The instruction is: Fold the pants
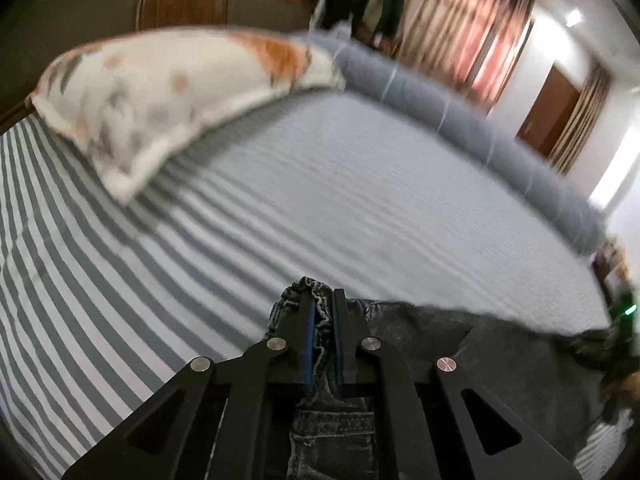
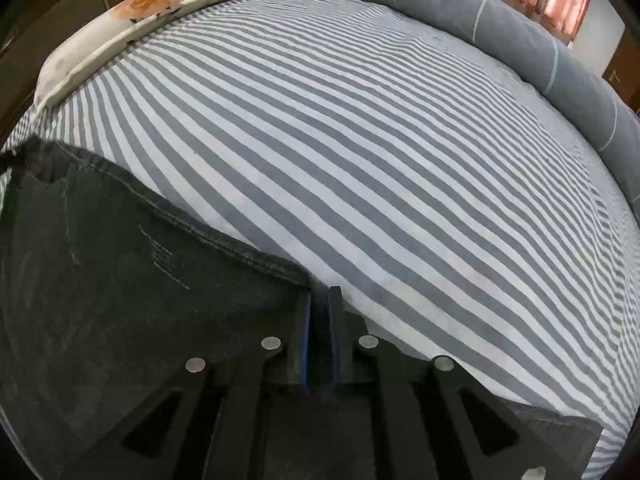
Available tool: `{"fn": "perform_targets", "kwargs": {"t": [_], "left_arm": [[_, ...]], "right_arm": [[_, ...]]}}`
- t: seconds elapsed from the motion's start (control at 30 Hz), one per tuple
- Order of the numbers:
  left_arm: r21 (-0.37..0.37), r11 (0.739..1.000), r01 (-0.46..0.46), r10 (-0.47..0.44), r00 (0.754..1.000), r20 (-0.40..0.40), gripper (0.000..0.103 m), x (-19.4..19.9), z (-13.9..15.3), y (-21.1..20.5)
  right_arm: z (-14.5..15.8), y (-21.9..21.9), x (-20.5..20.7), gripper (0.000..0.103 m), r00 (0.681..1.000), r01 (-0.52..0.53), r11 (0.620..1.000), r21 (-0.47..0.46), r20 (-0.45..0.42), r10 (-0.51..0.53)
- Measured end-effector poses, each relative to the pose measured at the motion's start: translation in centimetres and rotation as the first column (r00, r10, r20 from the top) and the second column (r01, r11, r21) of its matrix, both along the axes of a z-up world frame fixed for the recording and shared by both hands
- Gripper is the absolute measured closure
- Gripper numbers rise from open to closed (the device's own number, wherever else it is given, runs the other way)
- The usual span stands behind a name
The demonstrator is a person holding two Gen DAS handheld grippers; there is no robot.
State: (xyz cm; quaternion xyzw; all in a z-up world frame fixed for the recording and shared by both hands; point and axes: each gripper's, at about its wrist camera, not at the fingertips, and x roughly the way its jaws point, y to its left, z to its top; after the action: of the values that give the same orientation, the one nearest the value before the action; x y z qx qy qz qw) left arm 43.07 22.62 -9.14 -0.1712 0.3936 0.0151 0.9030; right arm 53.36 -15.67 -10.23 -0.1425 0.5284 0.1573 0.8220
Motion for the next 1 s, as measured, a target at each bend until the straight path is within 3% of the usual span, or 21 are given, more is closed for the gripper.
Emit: {"fn": "perform_targets", "kwargs": {"t": [0.2, 0.33, 0.43, 0.67, 0.77, 0.8, 0.83, 0.87, 0.93, 0.97, 1.0], "left_arm": [[-0.034, 0.997, 0.063, -0.065, 0.996, -0.059, 0.089, 0.6, 0.6, 0.7], [-0.025, 0.992, 0.125, -0.127, 0.988, -0.085, 0.083, -0.3, 1.2, 1.0], [-0.079, 0.983, 0.166, -0.174, 0.98, -0.1, 0.082, -0.6, 1.2, 1.4], [-0.192, 0.964, 0.185, -0.215, 0.966, -0.146, 0.077, 1.7, -0.1, 1.5], [-0.207, 0.962, 0.181, -0.216, 0.963, -0.163, 0.07, 3.3, -0.4, 1.2], [-0.232, 0.958, 0.166, -0.209, 0.962, -0.173, 0.062, 3.8, -0.6, 1.0], [-0.246, 0.957, 0.155, -0.2, 0.965, -0.169, 0.06, 3.7, -0.5, 0.9], [-0.249, 0.958, 0.143, -0.188, 0.968, -0.167, 0.059, 3.7, -0.4, 0.8], [-0.223, 0.969, 0.107, -0.141, 0.98, -0.144, 0.066, 3.3, -0.2, 0.5], [-0.188, 0.978, 0.092, -0.119, 0.983, -0.137, 0.084, 3.0, -0.1, 0.4], [-0.144, 0.987, 0.076, -0.096, 0.986, -0.135, 0.095, 2.8, 0.0, 0.3]], "right_arm": [[0.2, 0.6, -0.1, 0.091, 1.0, 0.005, 1.0, -0.025, -0.008, -0.005], [0.4, 0.1, -0.3, 0.078, 1.0, 0.018, 0.999, -0.028, -0.005, -0.018], [0.5, -0.2, -0.4, 0.069, 1.0, 0.017, 1.0, -0.026, -0.009, -0.017], [0.4, -0.8, -0.1, 0.067, 0.998, -0.053, 0.998, -0.013, -0.03, 0.053], [-0.1, -1.0, 0.6, 0.065, 0.999, -0.041, 0.999, 0.031, -0.034, 0.042], [-0.2, -1.0, 0.8, 0.066, 0.999, -0.038, 0.998, 0.04, -0.035, 0.04], [-0.1, -0.9, 0.8, 0.071, 0.998, -0.043, 0.998, 0.043, -0.034, 0.045], [0.0, -0.7, 0.7, 0.082, 0.998, -0.055, 0.997, 0.049, -0.035, 0.057], [0.3, -0.2, 0.2, 0.096, 0.997, -0.065, 0.997, 0.05, -0.042, 0.067], [0.6, 0.2, -0.4, 0.098, 0.997, -0.077, 0.997, 0.017, -0.025, 0.078], [1.1, 0.4, -0.9, 0.099, 0.996, -0.084, 0.996, 0.003, -0.011, 0.084]]}}
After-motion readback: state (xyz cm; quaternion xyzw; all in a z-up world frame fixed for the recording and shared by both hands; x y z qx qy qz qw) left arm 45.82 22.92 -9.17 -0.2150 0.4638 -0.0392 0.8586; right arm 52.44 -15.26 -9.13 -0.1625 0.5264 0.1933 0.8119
